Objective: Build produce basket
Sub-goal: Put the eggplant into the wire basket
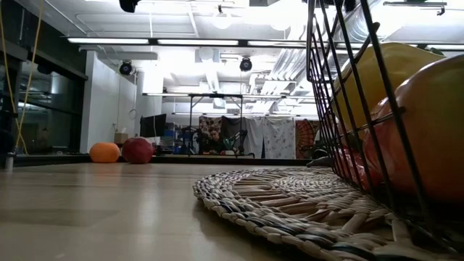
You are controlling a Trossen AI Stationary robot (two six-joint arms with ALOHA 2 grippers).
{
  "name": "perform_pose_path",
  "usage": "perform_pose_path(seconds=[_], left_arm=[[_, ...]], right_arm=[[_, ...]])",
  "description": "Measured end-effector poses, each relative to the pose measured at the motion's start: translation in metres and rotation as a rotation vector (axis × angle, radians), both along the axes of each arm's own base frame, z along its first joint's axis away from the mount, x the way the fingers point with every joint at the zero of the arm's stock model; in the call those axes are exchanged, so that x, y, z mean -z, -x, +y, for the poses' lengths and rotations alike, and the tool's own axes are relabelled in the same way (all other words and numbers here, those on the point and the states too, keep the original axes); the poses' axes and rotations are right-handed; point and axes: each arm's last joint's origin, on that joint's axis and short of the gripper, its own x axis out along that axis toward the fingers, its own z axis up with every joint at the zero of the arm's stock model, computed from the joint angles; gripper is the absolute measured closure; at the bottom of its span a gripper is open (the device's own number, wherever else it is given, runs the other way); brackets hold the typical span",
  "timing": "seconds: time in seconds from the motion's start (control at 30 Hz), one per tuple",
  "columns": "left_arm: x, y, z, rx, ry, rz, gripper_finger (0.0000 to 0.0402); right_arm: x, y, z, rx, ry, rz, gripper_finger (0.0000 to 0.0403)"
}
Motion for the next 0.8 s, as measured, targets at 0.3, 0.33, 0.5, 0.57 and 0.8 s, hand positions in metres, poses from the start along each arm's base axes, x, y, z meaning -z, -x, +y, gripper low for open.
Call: perform_pose_path(seconds=[0.3,0.33,0.5,0.57,0.8], left_arm=[[0.000,0.000,0.001,-0.027,0.001,0.000,0.0037],[0.000,0.000,0.001,-0.027,0.001,0.000,0.0037],[0.000,0.000,0.001,-0.039,0.000,0.000,0.0037],[0.000,0.000,0.001,-0.039,0.000,0.000,0.0037],[0.000,0.000,0.001,-0.039,0.000,0.000,0.0037]], right_arm=[[0.054,0.005,-0.042,0.431,-0.414,0.265,0.0020],[0.061,0.006,-0.048,0.492,-0.449,0.298,0.0020],[0.089,0.007,-0.081,0.806,-0.586,0.382,0.0020],[0.099,0.005,-0.098,0.895,-0.608,0.399,0.0020],[0.143,-0.009,-0.149,1.093,-0.766,0.419,0.0020]])
